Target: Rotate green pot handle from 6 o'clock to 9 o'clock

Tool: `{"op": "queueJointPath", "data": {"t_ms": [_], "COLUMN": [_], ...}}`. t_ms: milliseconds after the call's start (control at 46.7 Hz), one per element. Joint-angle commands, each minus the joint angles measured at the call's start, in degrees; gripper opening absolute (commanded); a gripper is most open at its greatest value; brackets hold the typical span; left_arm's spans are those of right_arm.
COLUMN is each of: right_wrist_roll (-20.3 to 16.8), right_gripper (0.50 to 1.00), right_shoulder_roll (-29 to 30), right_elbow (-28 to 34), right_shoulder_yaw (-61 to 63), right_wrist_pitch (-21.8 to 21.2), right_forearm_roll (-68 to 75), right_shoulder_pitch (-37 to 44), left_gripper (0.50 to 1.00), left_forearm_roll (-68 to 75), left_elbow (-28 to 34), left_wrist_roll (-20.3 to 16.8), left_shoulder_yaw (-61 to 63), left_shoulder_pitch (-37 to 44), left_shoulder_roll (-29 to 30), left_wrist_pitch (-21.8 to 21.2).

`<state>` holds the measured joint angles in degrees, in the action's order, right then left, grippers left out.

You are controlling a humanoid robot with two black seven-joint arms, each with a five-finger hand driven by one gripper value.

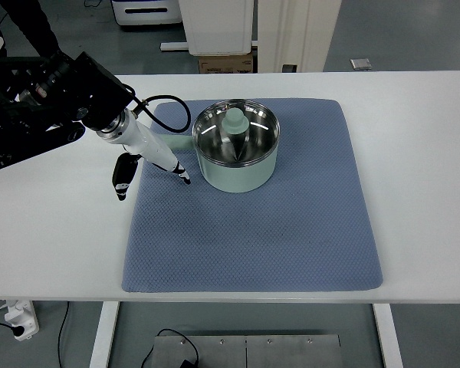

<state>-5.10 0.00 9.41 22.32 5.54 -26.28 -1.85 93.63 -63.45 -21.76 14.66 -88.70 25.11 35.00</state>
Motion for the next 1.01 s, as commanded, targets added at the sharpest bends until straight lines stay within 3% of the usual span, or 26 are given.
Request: {"op": "queueJointPath", "data": {"t_ms": [0,214,407,728,985], "right_wrist_roll": [0.00,0.00,0.00,0.00,0.00], "right_gripper": [1.000,1.000,1.000,1.000,1.000], "right_shoulder_roll": [0.00,0.00,0.00,0.00,0.00], "right_elbow": [0.00,0.00,0.00,0.00,0.00], "right_shoulder_yaw": [0.00,0.00,0.00,0.00,0.00], "right_wrist_pitch": [0.00,0.00,0.00,0.00,0.00], "right_forearm_roll": [0.00,0.00,0.00,0.00,0.00], "right_shoulder_pitch": [0.00,0.00,0.00,0.00,0.00], "left_gripper": [1.000,1.000,1.000,1.000,1.000], "left_forearm_roll": [-0.03,-2.66,-11.18,-34.20,-49.59], "left_elbow": [-1.68,-6.51,-9.77,-8.80,-2.13], "left_wrist_roll": [-1.97,-5.49,-6.37,-5.67,-5.40], "left_shoulder_yaw": [-0.07,-0.16,-0.42,-8.06,-15.88], "left_shoulder_pitch": [-0.33,-1.04,-1.39,0.37,2.56], "left_shoulder_roll": [0.11,0.55,0.64,0.46,-0.06], "left_wrist_pitch": [0.00,0.00,0.00,0.00,0.00]}}
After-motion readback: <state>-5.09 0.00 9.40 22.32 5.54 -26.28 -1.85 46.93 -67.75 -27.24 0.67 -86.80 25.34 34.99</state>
